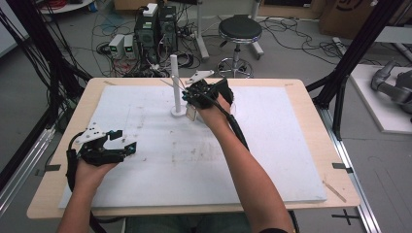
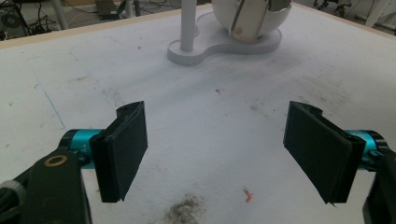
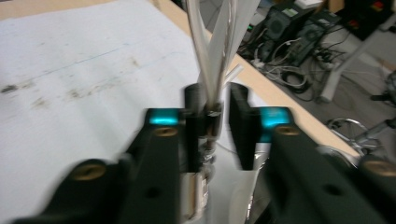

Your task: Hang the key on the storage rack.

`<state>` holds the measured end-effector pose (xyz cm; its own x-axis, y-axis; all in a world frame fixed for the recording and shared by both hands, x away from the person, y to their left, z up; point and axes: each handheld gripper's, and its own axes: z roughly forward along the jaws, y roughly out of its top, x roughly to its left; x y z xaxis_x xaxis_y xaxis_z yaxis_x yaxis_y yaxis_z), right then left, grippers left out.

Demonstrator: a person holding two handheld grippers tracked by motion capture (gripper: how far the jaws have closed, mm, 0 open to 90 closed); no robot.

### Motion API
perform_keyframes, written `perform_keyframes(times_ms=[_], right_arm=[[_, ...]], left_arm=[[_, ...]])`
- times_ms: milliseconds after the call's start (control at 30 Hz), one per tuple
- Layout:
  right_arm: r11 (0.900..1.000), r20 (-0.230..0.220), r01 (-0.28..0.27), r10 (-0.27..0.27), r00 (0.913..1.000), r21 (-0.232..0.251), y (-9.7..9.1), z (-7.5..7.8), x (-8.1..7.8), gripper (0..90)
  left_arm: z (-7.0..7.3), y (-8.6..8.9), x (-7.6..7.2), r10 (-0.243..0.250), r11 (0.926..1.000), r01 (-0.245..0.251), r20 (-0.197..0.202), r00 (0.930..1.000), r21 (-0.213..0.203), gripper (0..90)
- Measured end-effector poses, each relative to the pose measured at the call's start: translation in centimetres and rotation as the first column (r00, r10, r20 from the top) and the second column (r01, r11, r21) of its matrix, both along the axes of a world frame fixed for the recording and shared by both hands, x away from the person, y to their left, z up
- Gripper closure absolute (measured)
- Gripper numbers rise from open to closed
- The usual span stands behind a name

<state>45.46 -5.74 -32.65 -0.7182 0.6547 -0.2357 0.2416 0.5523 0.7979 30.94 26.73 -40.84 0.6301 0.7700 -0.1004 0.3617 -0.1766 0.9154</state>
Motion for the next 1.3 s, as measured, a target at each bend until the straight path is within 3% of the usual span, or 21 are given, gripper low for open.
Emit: perform_keyframes(times_ms=[267, 467, 600, 733, 1033, 1300], right_arm=[[0.9998, 0.014, 0.016, -0.016, 0.9998, 0.015, -0.5, 0.6, -0.5, 54.9], [0.9988, 0.041, 0.026, -0.027, 0.9988, 0.043, -2.3, 1.1, -1.5, 49.5], [0.9985, 0.031, 0.047, -0.048, 0.9984, 0.029, -4.0, 1.2, -2.2, 45.3], [0.9948, 0.038, 0.054, -0.058, 0.9976, 0.086, -6.1, 1.2, -3.1, 44.1], [0.9886, -0.006, 0.112, -0.112, 0.9936, 0.101, -11.5, -0.7, -5.1, 39.7], [0.9804, -0.012, 0.148, -0.148, 0.989, 0.13, -15.2, -1.0, -6.5, 37.1]], left_arm=[[0.0, -0.1, 0.0, -0.002, 1.0, 0.002, 0.002, 1.0, 0.002, 21.8], [0.0, -0.2, 0.1, -0.004, 1.0, 0.004, 0.003, 1.0, 0.006, 21.8], [0.1, -0.3, 0.1, -0.009, 0.9999, 0.009, 0.008, 0.9999, 0.007, 21.8], [0.1, -0.4, 0.2, -0.011, 0.9999, 0.01, 0.008, 0.9999, 0.011, 21.8], [0.2, -0.9, 0.7, -0.015, 0.9998, 0.015, 0.015, 0.9998, 0.01, 21.8], [0.1, -1.4, 1.4, -0.022, 0.9997, 0.021, 0.016, 0.9996, 0.014, 21.8]])
